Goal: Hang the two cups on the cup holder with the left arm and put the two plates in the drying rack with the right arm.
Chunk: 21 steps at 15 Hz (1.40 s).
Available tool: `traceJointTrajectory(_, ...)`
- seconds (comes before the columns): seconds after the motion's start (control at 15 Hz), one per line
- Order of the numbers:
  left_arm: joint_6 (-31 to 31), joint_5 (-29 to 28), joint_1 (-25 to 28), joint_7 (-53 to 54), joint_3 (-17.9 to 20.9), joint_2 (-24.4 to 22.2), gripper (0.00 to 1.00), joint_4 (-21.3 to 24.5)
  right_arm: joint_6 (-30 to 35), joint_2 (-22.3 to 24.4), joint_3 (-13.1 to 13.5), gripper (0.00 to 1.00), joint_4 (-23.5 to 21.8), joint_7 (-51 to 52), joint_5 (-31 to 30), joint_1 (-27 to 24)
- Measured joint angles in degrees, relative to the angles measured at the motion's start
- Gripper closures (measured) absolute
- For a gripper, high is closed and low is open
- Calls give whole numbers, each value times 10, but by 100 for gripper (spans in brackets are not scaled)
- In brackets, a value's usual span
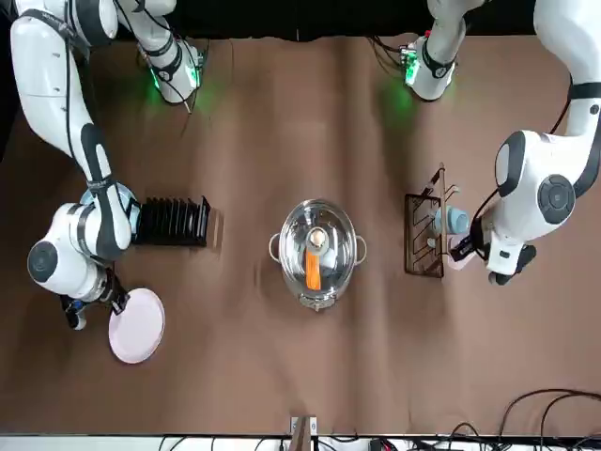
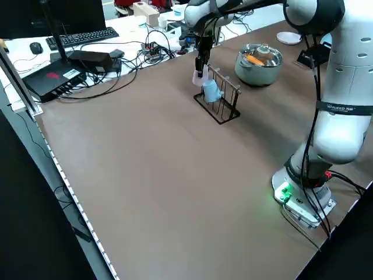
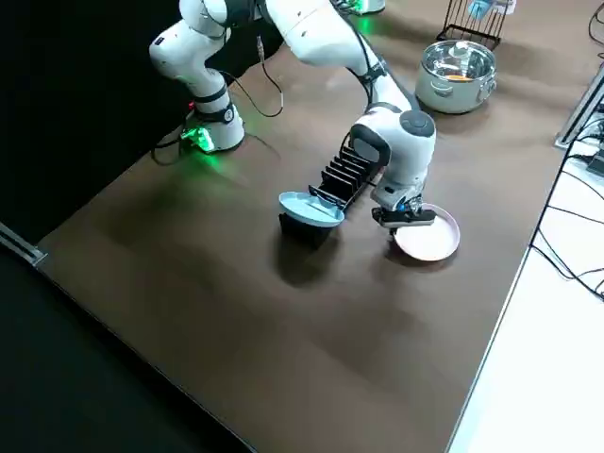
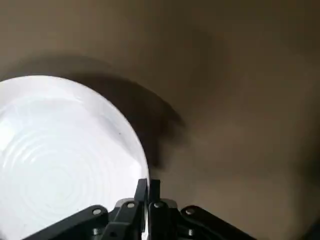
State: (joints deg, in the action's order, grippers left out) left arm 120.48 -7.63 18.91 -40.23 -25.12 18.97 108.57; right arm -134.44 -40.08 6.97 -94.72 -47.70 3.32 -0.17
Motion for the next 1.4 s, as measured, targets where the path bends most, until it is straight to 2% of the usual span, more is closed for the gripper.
traceJointTrajectory(0.27, 3, 0, 0, 0, 0, 3, 29, -3, 100, 47, -1, 96, 13, 44, 0, 1)
traceJointTrajectory(0.4, 4, -2, 0, 2, 0, 1, 21, -12, 144, 78, -2, 96, 13, 90, 0, 1)
traceJointTrajectory(0.53, 1, -4, 1, 4, 0, -3, 18, -24, 184, 108, -3, 96, 13, 144, 0, 1)
traceJointTrajectory(0.67, -10, -4, 1, 5, 0, -11, 4, -35, 237, 136, -3, 96, 12, 213, 0, 1)
traceJointTrajectory(0.87, -26, -14, 2, 24, 0, -23, 0, -44, 305, 173, -1, 96, 11, 331, -5, 1)
traceJointTrajectory(1.13, -122, -24, 6, 178, 0, -36, 0, -93, 363, 194, -3, 96, 9, 419, -105, 7)
traceJointTrajectory(1.4, -218, -29, 1, 287, -1, -41, 0, -155, 372, 195, -4, 96, -7, 450, -209, 25)
